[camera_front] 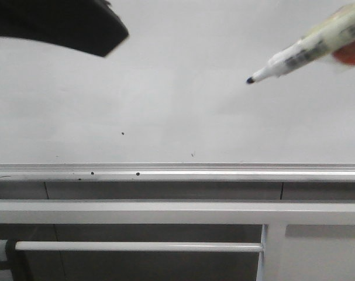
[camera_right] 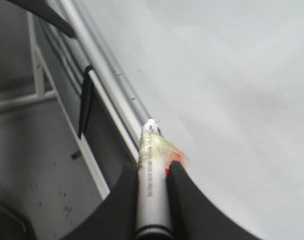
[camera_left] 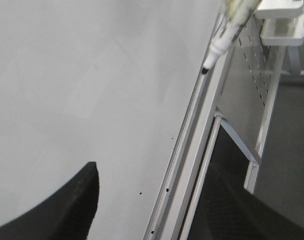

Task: Write number 1 on whiteboard

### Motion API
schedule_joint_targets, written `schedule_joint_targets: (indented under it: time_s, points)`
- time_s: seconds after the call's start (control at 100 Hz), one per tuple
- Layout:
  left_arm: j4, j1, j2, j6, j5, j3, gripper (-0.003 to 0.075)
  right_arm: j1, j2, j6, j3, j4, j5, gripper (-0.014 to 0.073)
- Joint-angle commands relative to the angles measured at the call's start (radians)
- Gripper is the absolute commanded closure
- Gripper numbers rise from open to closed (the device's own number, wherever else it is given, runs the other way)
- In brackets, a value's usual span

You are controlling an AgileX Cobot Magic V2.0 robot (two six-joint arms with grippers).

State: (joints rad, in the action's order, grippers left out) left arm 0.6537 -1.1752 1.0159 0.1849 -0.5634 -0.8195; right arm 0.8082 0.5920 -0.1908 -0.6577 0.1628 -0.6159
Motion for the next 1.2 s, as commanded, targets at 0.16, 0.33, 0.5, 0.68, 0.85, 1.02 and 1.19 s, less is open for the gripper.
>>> schedule_joint_targets:
  time_s: [0.16,0.33,0.5,0.68,0.85,1.02,1.19]
  points:
    - [0.097,-0.003,-0.175,0.274,0.021,0.072,0.0327,-0.011,-0.194,0.176,0.026,0.089,-0.013,0.0653]
    - [0.227,-0.003,-0.22,0.512,0.028,0.156,0.0421,-0.011,-0.336,0.288,0.12,0.097,-0.012,0.0652]
    - [0.248,-0.003,-0.223,0.612,0.034,0.194,0.0428,-0.011,-0.47,0.406,0.208,0.097,-0.022,0.0652]
    - [0.271,-0.003,-0.223,0.612,0.091,0.194,0.0428,-0.011,-0.53,0.404,0.219,0.095,-0.014,0.0658]
    - [0.294,-0.003,-0.223,0.612,0.144,0.194,0.0428,-0.011,-0.53,0.404,0.219,0.093,-0.026,0.0658]
    - [0.348,-0.003,-0.221,0.61,0.137,0.194,0.0566,-0.011,-0.53,0.404,0.219,0.047,-0.026,0.0658]
    - [0.362,-0.003,-0.223,0.607,0.137,0.194,0.0741,-0.011,-0.53,0.404,0.219,0.038,-0.026,0.0658]
